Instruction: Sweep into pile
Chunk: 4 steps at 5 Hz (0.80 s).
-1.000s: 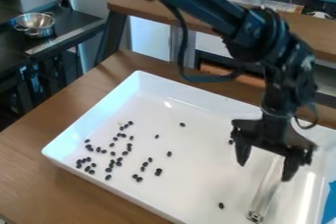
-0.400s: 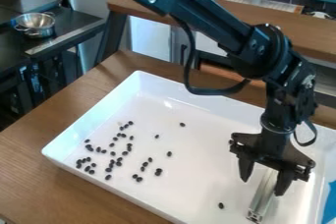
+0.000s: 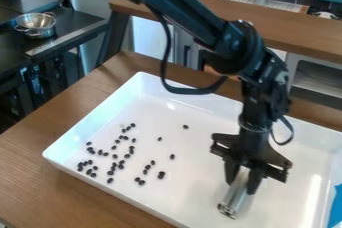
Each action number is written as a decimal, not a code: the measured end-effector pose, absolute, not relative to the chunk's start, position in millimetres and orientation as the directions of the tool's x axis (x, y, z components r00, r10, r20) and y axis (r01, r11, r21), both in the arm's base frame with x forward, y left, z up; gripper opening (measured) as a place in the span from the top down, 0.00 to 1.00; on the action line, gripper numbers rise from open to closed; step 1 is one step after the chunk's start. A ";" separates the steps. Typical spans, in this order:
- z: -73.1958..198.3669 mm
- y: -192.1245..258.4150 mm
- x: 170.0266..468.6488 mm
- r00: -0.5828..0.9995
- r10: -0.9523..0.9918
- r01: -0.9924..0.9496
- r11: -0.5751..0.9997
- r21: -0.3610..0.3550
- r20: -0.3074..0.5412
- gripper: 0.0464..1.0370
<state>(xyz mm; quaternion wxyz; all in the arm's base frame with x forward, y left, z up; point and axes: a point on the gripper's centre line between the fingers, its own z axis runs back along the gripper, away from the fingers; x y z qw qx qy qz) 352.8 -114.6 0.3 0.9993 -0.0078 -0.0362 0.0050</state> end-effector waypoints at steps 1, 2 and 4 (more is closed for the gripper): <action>-1.8 -95.8 348.9 0.998 0.013 -0.012 1.000 -0.016 0.061 0.68; 2.9 -67.3 343.7 0.996 0.047 -0.045 0.999 -0.021 0.071 0.68; -2.6 -13.4 329.8 0.993 0.059 -0.057 0.998 -0.018 0.103 0.68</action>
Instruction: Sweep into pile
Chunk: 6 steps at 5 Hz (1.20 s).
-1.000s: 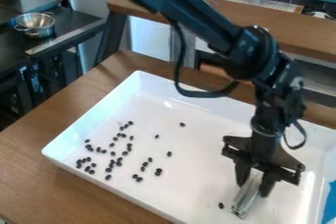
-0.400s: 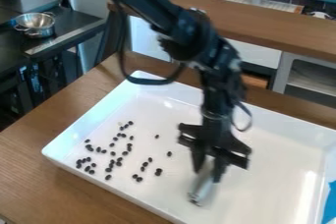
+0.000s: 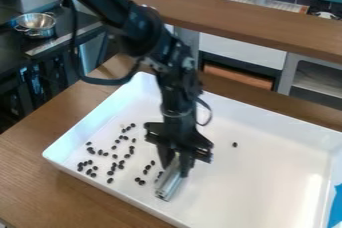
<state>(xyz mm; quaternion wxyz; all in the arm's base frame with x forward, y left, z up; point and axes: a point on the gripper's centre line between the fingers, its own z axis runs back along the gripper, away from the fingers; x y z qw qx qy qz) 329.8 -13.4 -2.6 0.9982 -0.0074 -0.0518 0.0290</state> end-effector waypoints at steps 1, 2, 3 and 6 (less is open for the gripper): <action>-2.7 14.2 322.7 0.994 0.060 -0.058 0.998 -0.018 0.092 0.68; -3.4 45.1 314.2 0.996 0.061 -0.061 0.998 -0.009 0.067 0.68; -3.4 74.6 303.9 0.996 0.066 -0.067 0.998 0.003 0.054 0.68; 25.9 75.9 290.3 0.988 0.099 -0.091 0.994 -0.065 0.118 0.68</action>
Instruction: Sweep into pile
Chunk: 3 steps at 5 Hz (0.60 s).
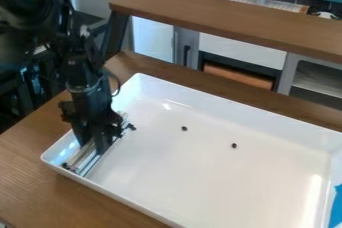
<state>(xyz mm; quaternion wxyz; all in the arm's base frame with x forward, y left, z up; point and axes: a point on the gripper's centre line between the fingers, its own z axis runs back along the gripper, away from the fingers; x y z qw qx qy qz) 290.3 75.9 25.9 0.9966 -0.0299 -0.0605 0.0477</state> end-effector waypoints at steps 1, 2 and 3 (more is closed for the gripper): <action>51.6 27.4 300.8 0.981 0.086 -0.057 0.984 -0.170 0.172 0.68; 64.8 -10.1 307.0 0.981 0.071 -0.025 0.969 -0.245 0.182 0.68; 76.1 -64.7 322.6 0.976 -0.009 0.066 0.964 -0.259 0.217 0.68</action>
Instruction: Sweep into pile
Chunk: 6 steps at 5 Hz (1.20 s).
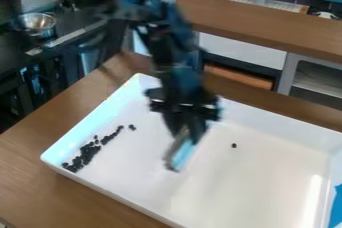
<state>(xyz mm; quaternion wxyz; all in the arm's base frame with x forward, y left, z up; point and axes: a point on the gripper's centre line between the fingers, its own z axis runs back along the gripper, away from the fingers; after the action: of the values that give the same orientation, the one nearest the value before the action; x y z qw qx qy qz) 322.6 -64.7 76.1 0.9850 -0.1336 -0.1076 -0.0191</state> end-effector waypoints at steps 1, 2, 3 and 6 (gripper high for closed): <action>50.1 -104.5 338.2 0.985 -0.020 0.060 0.970 -0.235 0.169 0.68; 26.3 -131.8 359.6 0.989 -0.017 0.046 0.979 -0.199 0.147 0.68; 15.3 -133.9 382.0 0.990 0.024 0.002 0.982 -0.188 0.137 0.68; 1.2 -85.9 397.0 0.987 0.107 -0.085 0.982 -0.170 0.123 0.68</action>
<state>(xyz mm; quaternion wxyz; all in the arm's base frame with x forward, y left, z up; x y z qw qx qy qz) 397.0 -85.9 1.2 0.9932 -0.0825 -0.0661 0.0485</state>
